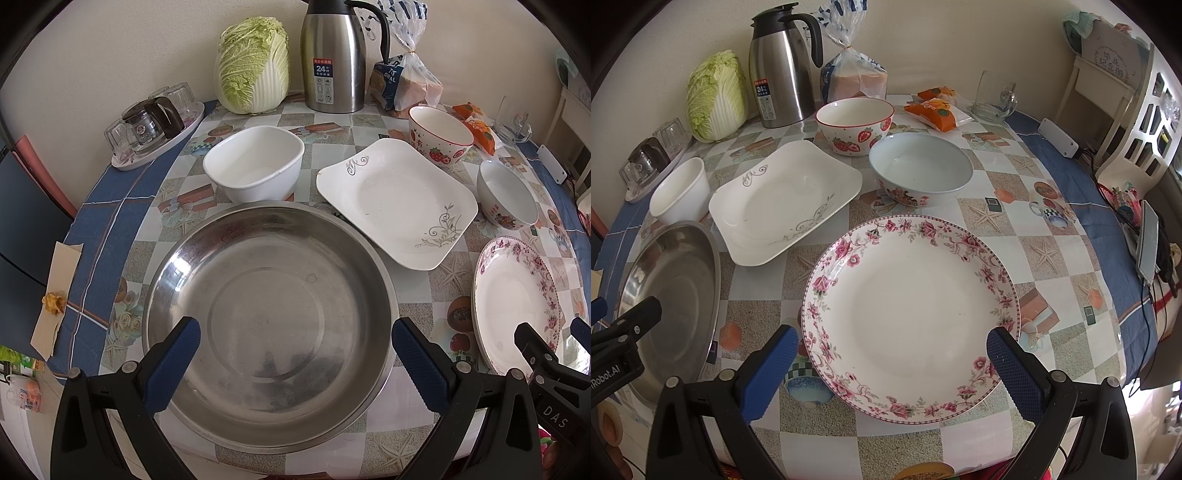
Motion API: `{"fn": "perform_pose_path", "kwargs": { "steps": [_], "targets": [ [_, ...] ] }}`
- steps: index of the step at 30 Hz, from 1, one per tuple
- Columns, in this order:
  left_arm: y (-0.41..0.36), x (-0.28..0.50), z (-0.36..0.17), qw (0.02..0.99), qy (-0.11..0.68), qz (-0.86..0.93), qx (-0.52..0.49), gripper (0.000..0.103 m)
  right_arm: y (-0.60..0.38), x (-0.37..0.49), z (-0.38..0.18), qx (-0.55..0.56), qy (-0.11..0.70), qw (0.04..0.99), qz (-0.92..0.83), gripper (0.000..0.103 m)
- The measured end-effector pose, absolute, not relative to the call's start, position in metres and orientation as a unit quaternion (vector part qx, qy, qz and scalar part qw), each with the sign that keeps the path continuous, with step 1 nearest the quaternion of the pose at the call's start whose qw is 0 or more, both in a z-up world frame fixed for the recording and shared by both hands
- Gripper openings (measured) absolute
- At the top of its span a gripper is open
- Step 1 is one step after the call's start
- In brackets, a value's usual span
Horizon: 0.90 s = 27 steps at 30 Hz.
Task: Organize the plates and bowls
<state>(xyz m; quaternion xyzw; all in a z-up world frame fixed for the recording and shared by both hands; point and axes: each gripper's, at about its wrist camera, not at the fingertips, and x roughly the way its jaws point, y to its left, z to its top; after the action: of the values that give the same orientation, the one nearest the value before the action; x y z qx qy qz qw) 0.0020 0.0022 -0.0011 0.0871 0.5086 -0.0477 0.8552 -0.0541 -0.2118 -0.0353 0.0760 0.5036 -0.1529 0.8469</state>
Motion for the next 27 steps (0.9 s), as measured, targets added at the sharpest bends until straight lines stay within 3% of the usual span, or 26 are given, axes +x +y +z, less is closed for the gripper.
{"fn": "perform_pose_path", "kwargs": {
  "steps": [27],
  "targets": [
    [0.0044,0.0016,-0.001,0.856,0.509,-0.051,0.076,0.103,-0.2086,-0.0526,-0.038,0.074,0.506,0.846,-0.15,0.103]
  ]
}}
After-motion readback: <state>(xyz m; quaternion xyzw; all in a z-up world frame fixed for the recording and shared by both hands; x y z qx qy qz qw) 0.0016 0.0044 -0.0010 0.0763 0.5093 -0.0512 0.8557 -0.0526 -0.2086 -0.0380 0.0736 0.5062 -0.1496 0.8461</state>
